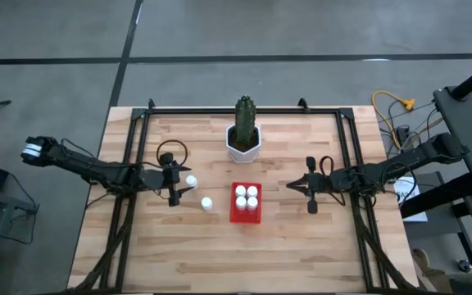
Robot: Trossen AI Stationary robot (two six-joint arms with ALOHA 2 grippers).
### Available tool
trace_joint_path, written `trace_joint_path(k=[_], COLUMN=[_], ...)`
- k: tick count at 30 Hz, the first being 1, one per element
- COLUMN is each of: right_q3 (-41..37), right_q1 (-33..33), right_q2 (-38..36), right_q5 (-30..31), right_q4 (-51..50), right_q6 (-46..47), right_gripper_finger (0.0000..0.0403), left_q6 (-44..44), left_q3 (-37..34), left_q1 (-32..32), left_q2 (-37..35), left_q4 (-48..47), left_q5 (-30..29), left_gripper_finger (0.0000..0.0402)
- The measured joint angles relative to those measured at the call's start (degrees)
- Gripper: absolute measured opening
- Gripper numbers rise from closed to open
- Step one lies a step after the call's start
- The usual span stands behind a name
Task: Pick and place pill bottles into a basket
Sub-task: Put the white pill bottle into the red bin
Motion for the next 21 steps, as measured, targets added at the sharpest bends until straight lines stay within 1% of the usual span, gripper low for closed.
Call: trace_joint_path(k=[4,8,10,15,21], right_q3=[-0.68,-0.82,-0.82,-0.82,-0.82], right_q1=[0.00,0.00,0.00,0.00,0.00], right_q2=[-0.02,-0.02,-0.02,-0.02,-0.02], right_q5=[0.00,0.00,0.00,0.00,0.02], right_q4=[-0.01,0.04,0.04,0.06,0.06], right_q6=[0.06,0.04,0.04,0.04,0.04], right_gripper_finger=[0.0009,0.0009,0.0008,0.0009,0.0008], left_q6=[0.23,0.33,0.41,2.91,3.20], left_q3=[-0.02,-0.02,-0.02,-0.02,-0.09], left_q1=[2.06,4.71,5.78,7.77,10.01], left_q2=[-0.37,-0.39,-0.20,0.04,0.18], left_q4=[-0.24,-0.19,-0.20,-0.24,-2.28], left_q5=[2.39,9.85,12.14,12.57,14.96], left_gripper_finger=[0.0302,0.0302,0.0302,0.0302,0.0302])
